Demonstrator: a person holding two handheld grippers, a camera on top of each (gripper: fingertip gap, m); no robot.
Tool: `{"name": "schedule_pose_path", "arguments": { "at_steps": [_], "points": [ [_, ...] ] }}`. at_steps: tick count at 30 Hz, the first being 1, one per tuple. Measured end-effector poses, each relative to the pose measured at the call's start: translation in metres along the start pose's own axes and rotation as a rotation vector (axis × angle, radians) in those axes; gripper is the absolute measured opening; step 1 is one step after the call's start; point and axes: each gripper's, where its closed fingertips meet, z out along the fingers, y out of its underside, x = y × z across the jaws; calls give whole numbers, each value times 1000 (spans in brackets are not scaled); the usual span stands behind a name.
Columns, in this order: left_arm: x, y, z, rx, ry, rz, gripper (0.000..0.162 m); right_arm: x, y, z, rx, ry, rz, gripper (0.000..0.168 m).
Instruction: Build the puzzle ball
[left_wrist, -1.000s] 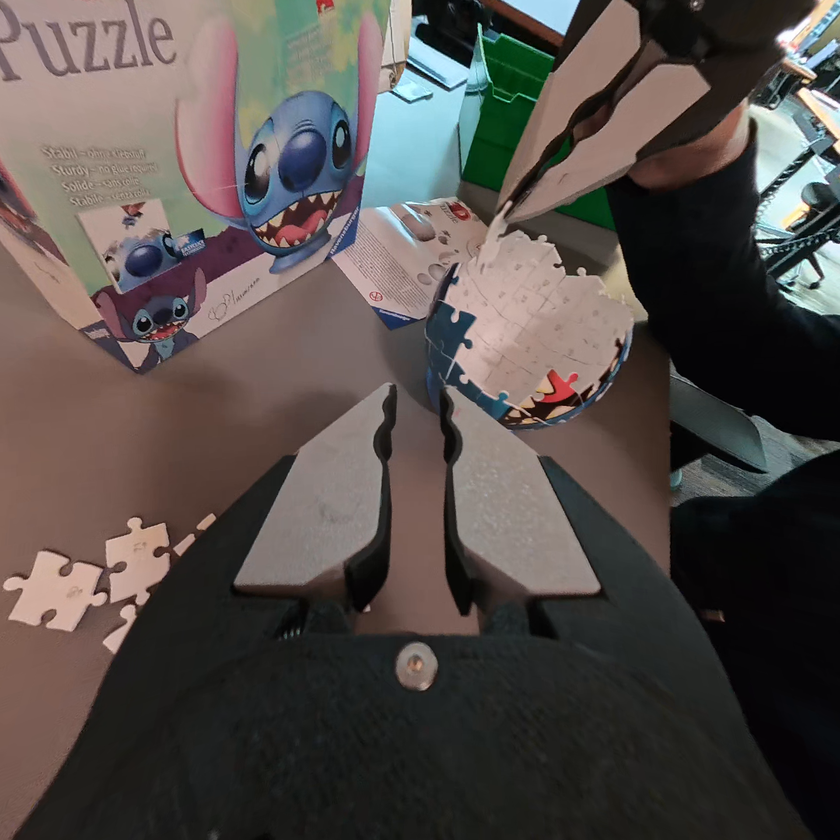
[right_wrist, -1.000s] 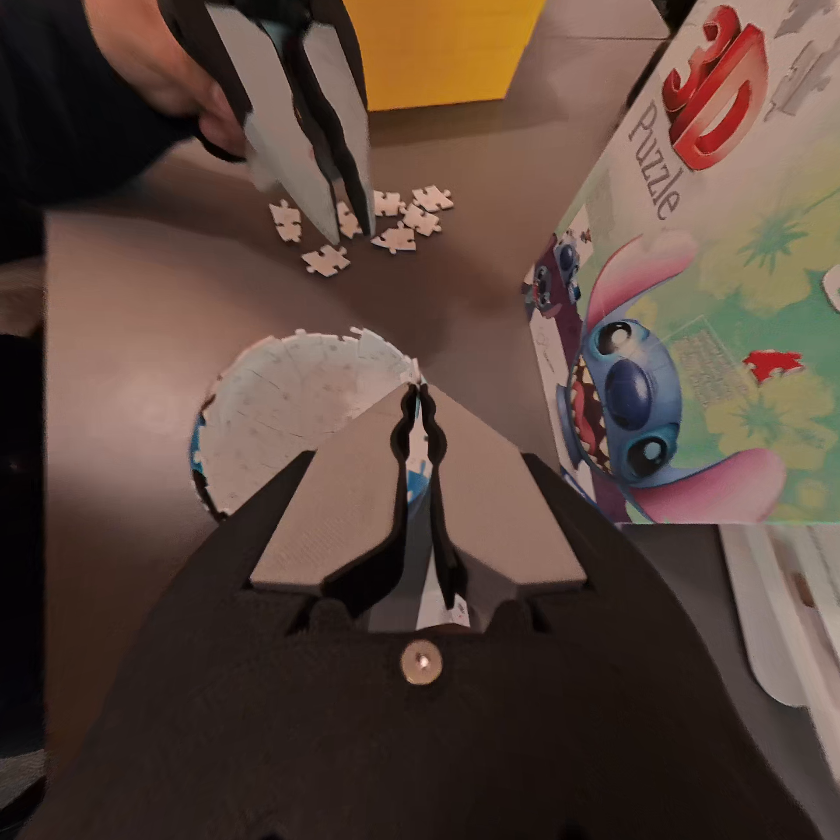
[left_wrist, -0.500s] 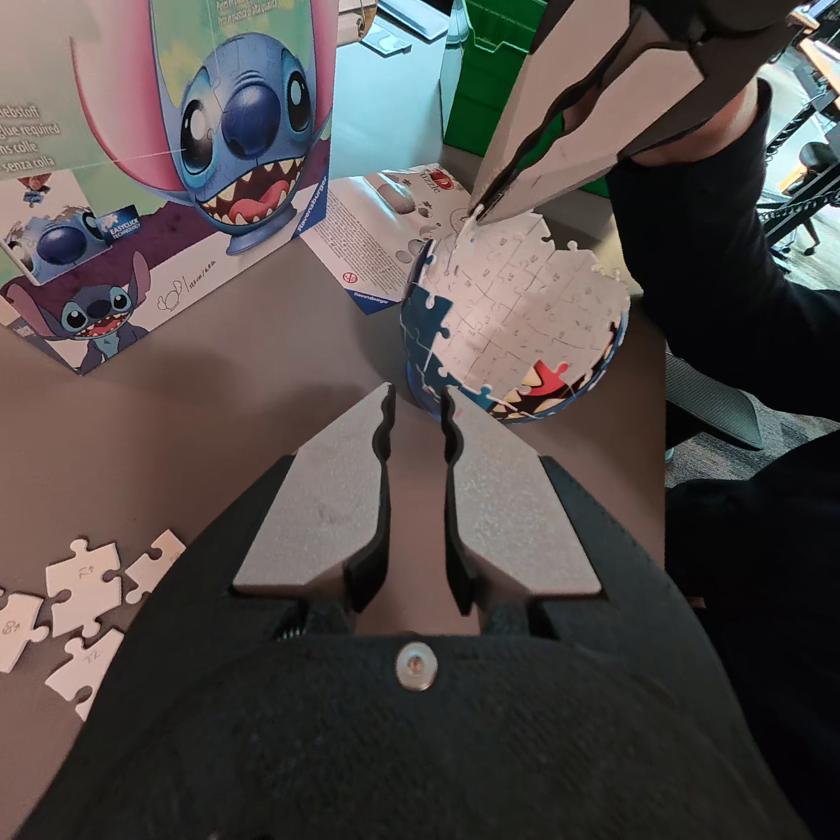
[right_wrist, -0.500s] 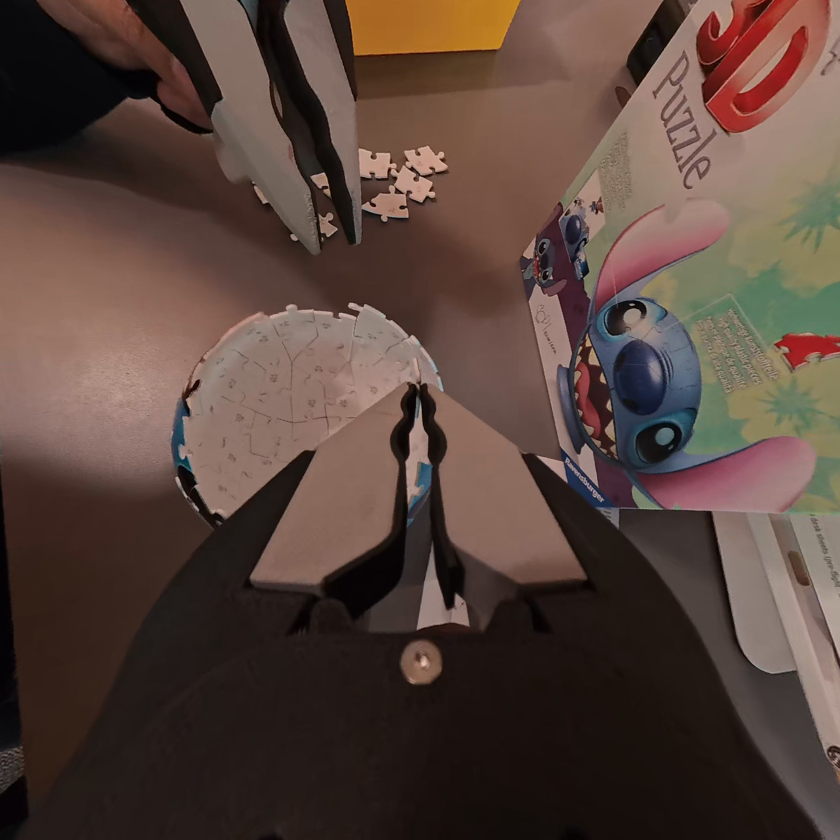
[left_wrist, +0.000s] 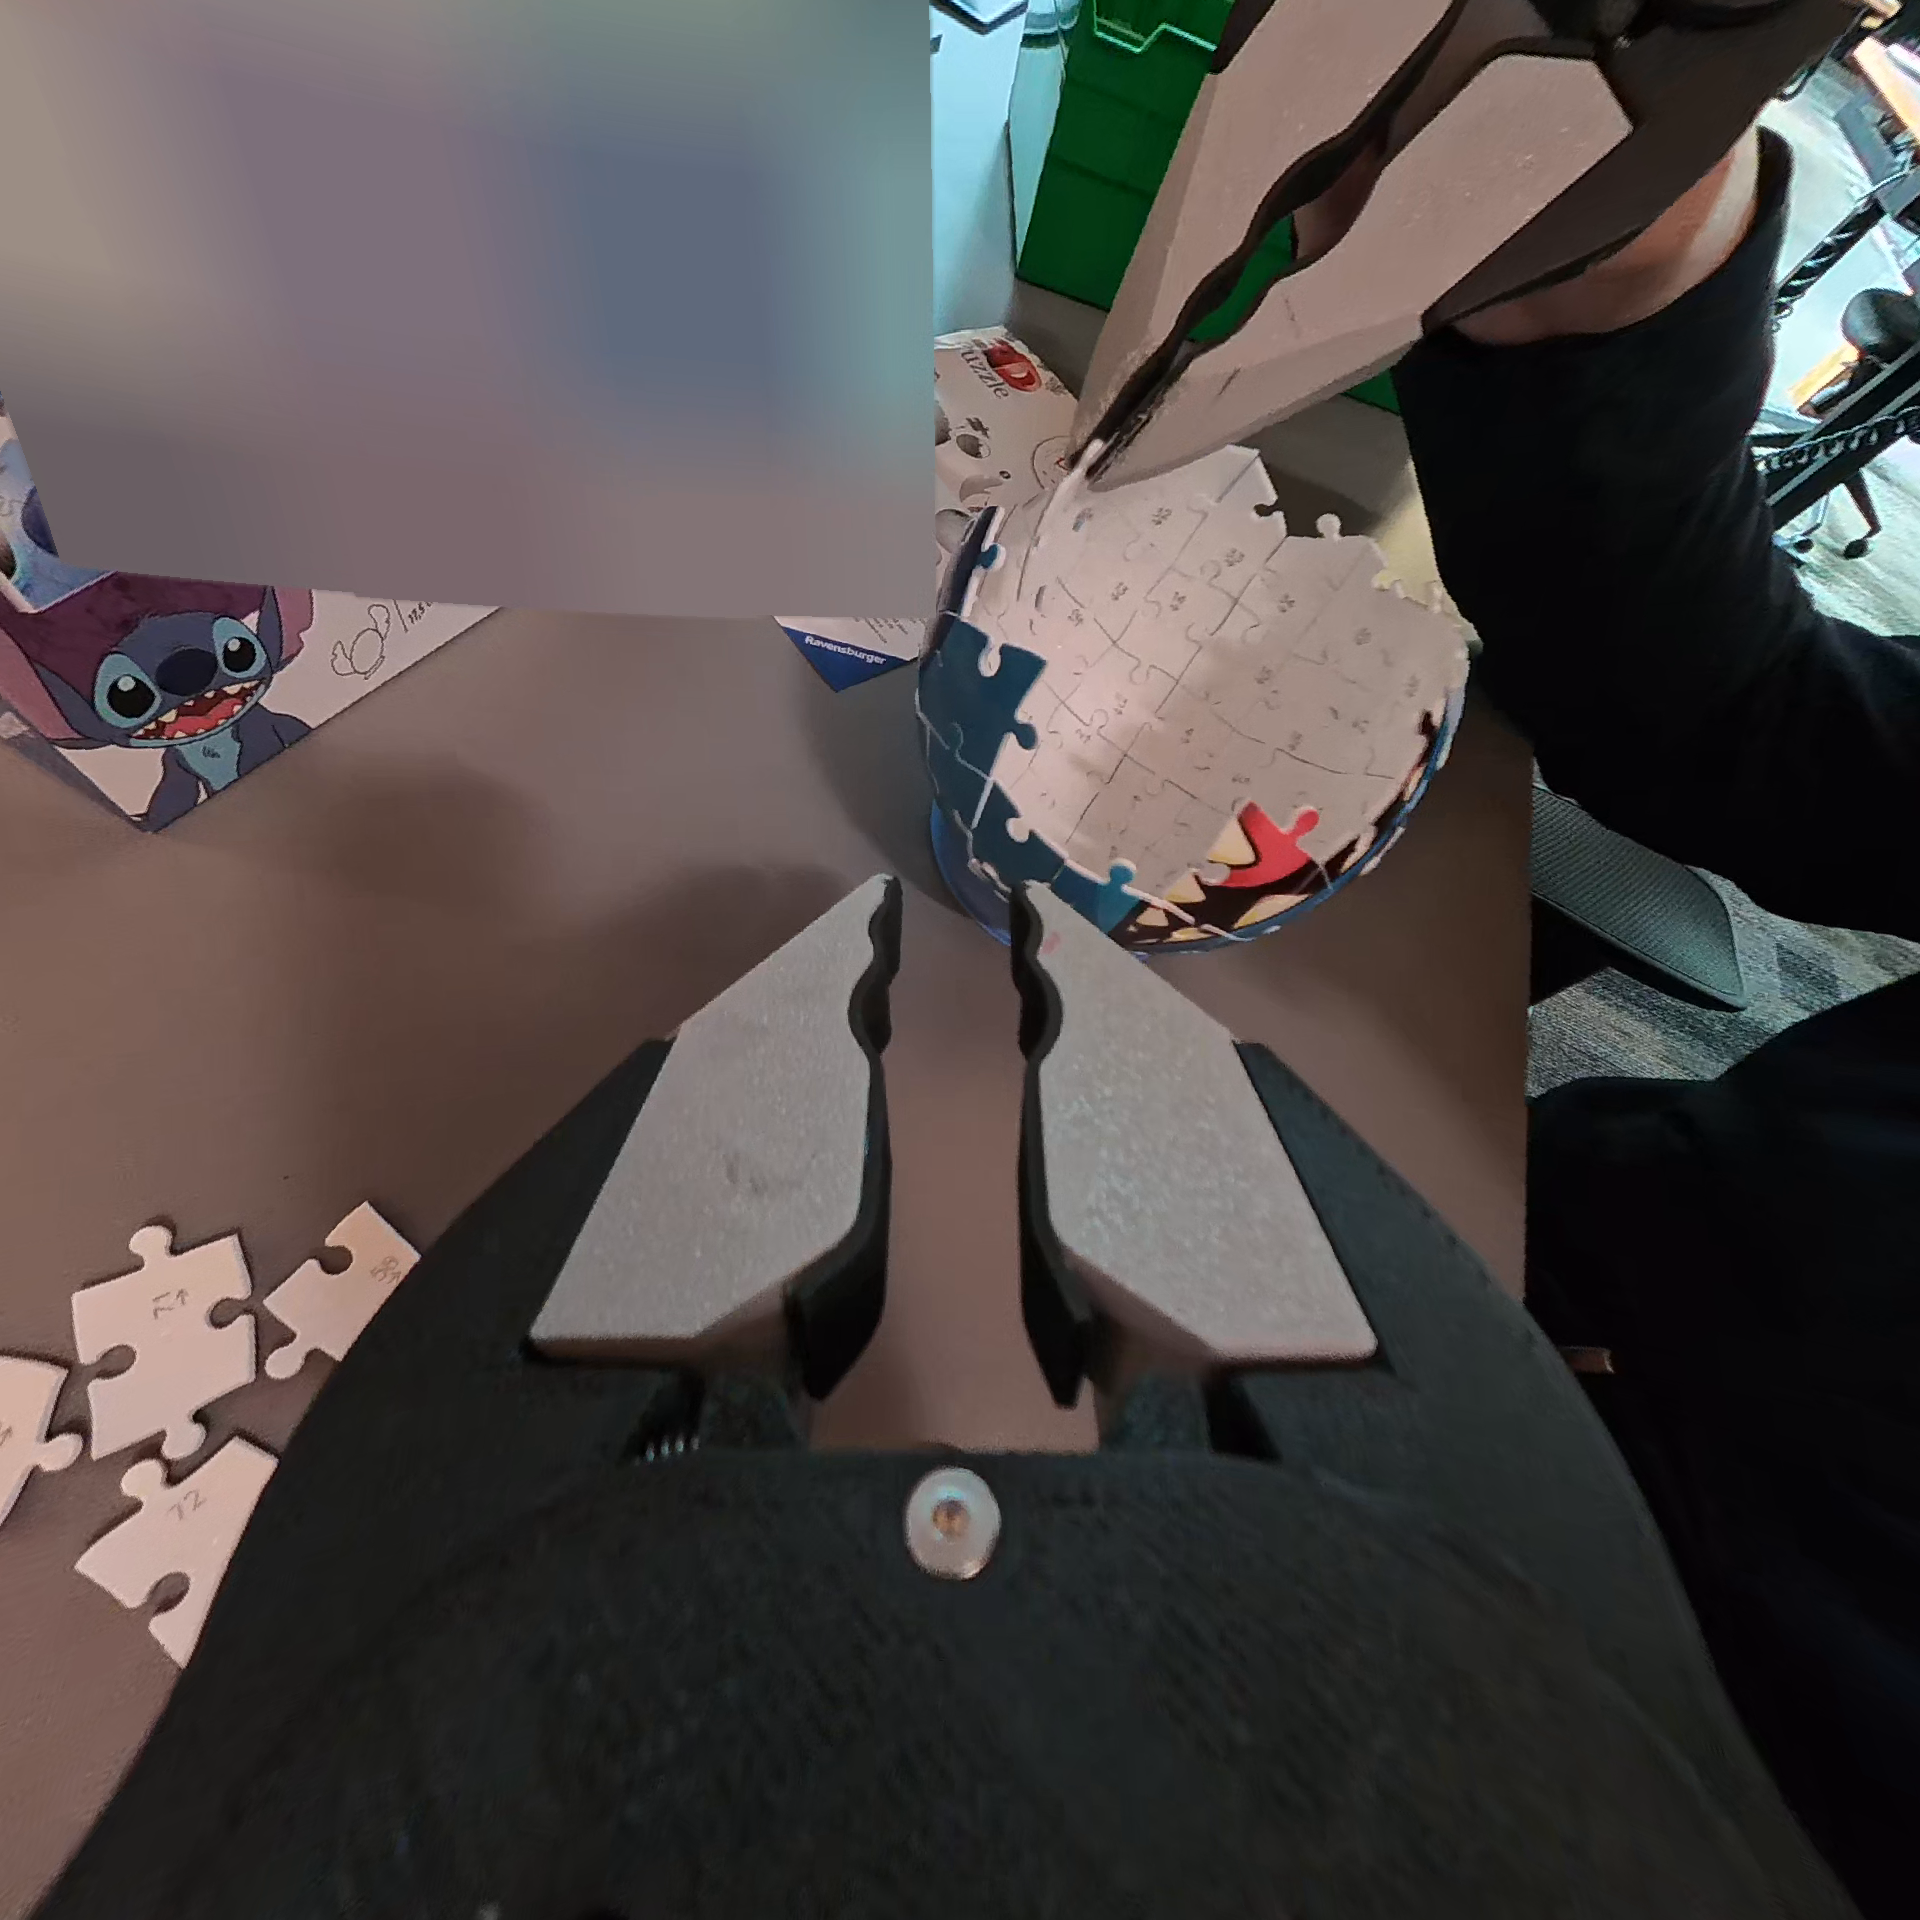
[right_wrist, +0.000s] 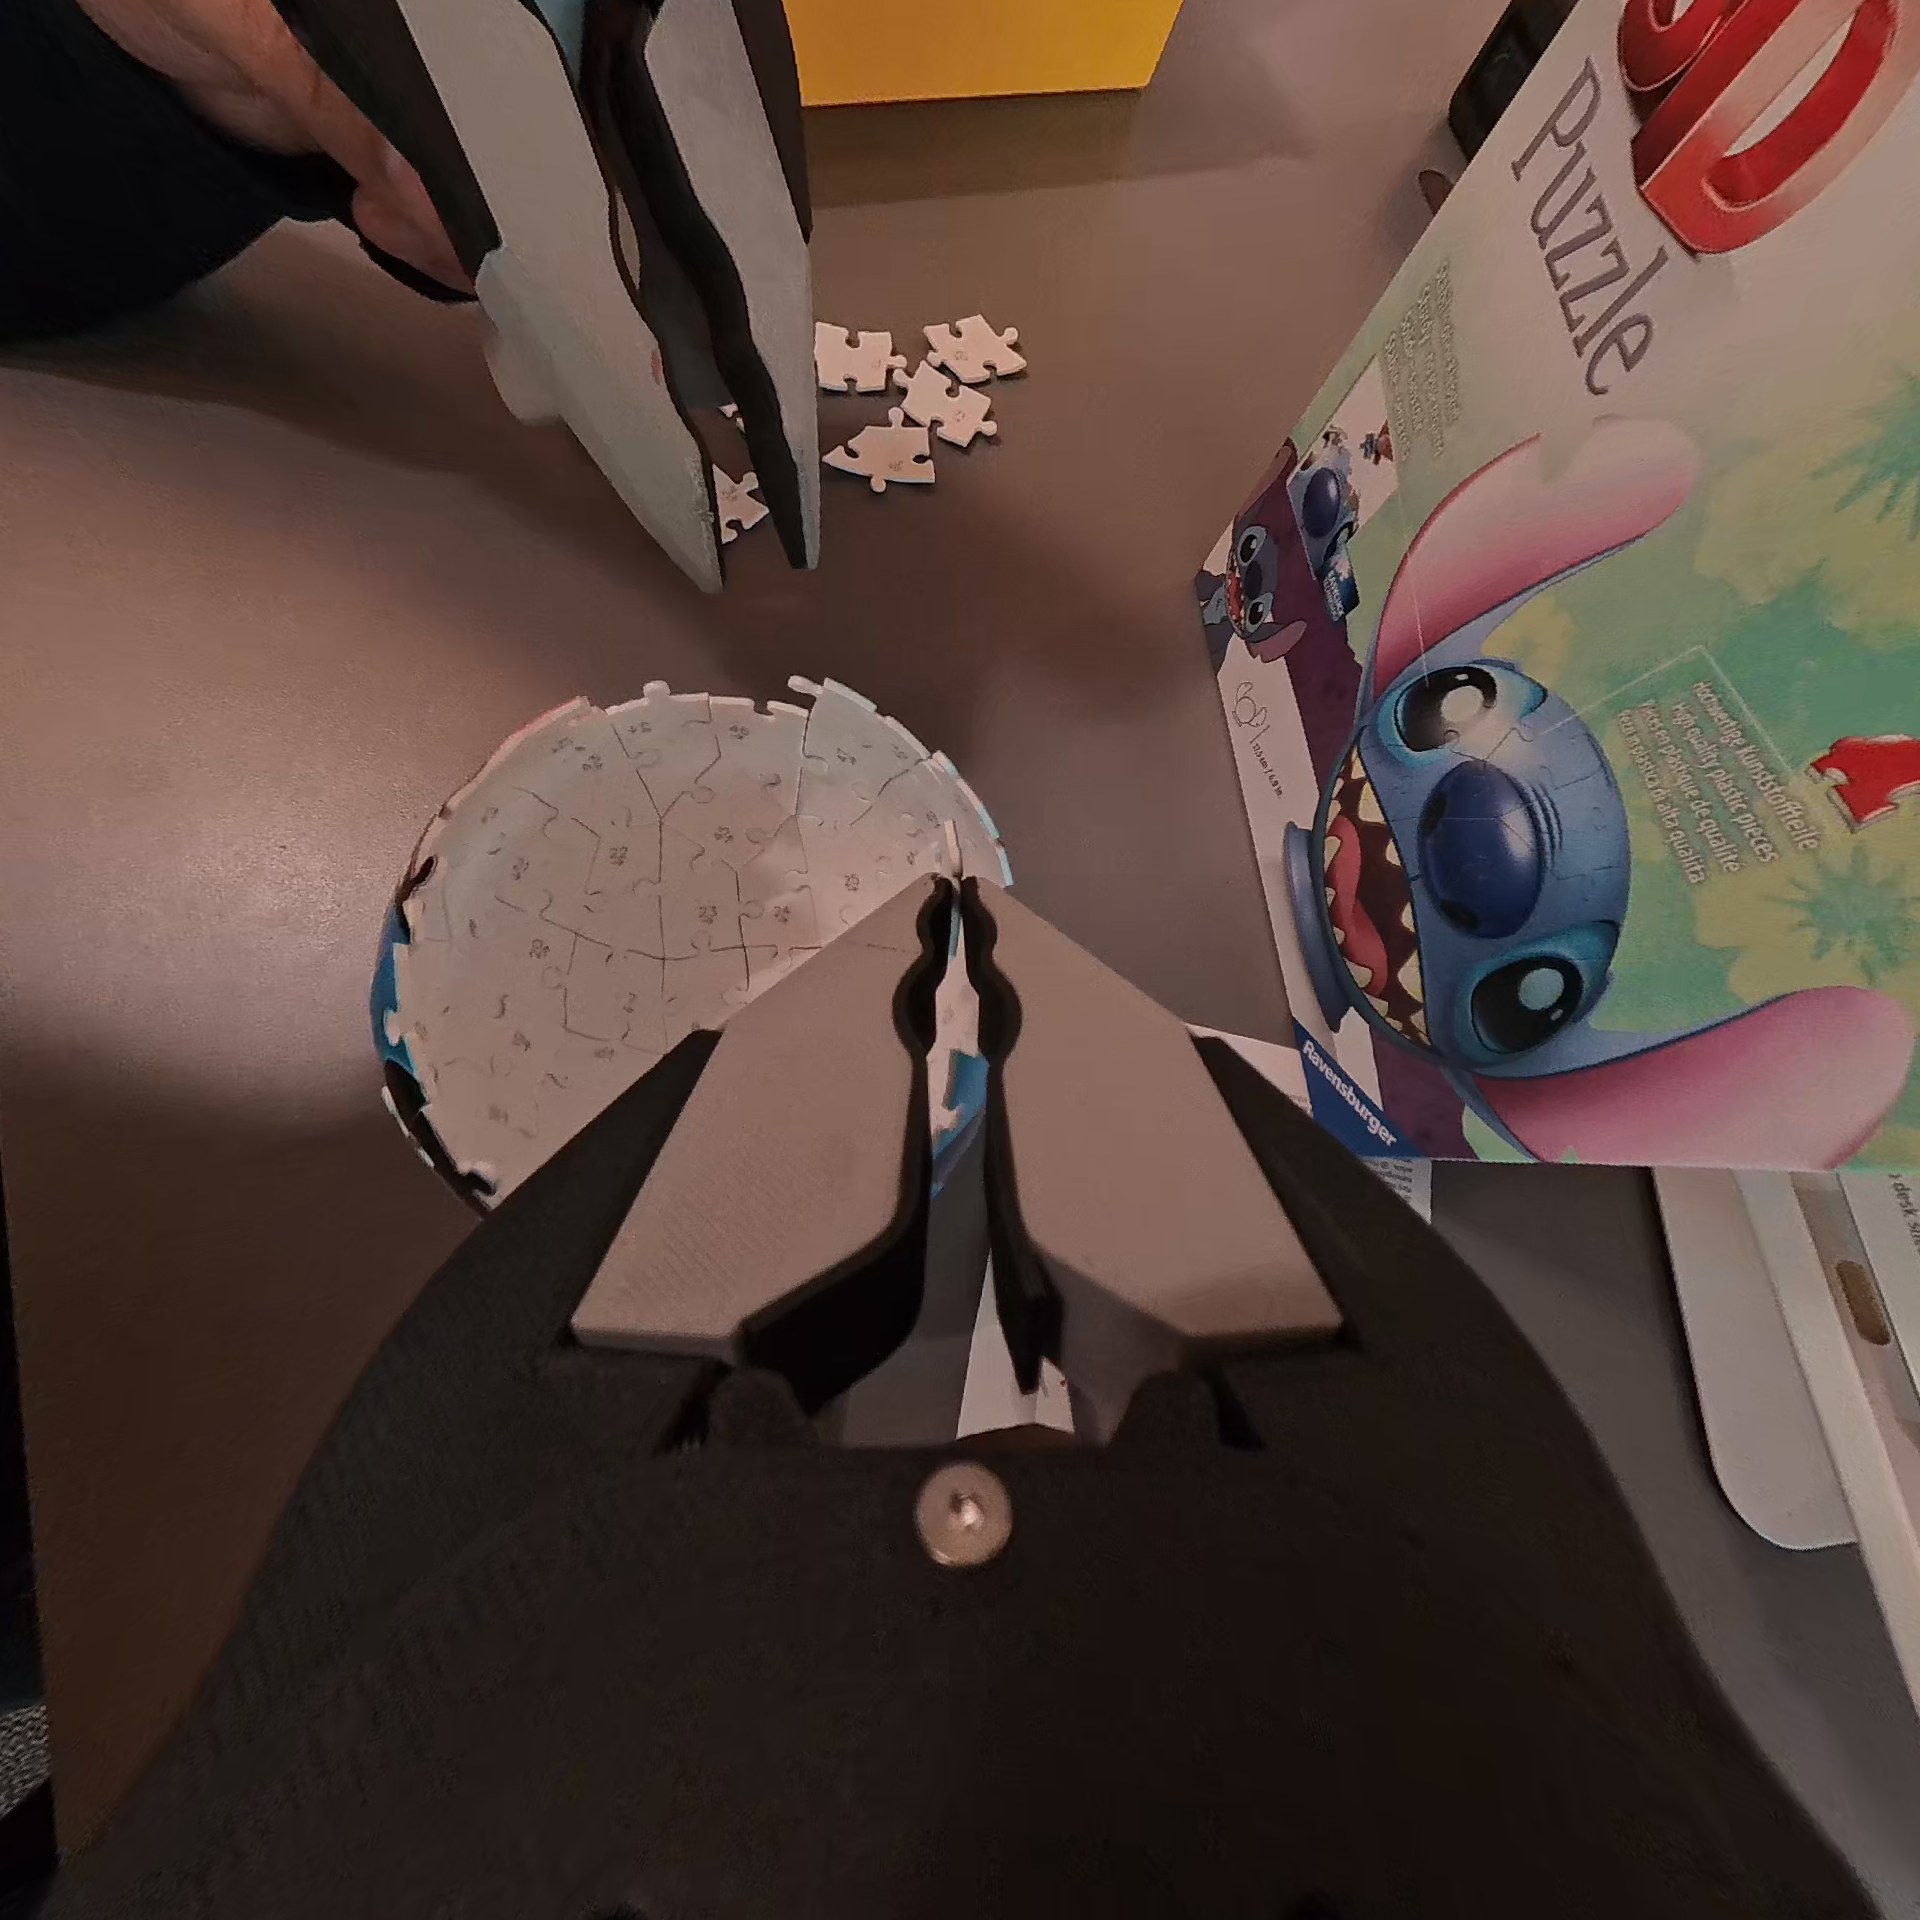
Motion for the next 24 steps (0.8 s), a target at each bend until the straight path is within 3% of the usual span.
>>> {"name": "schedule_pose_path", "arguments": {
  "at_steps": [24],
  "points": [
    [1, 4, 3, -18, 5, -5, 19, -2, 4, 5, -5, -33, 31, 0]
  ]
}}
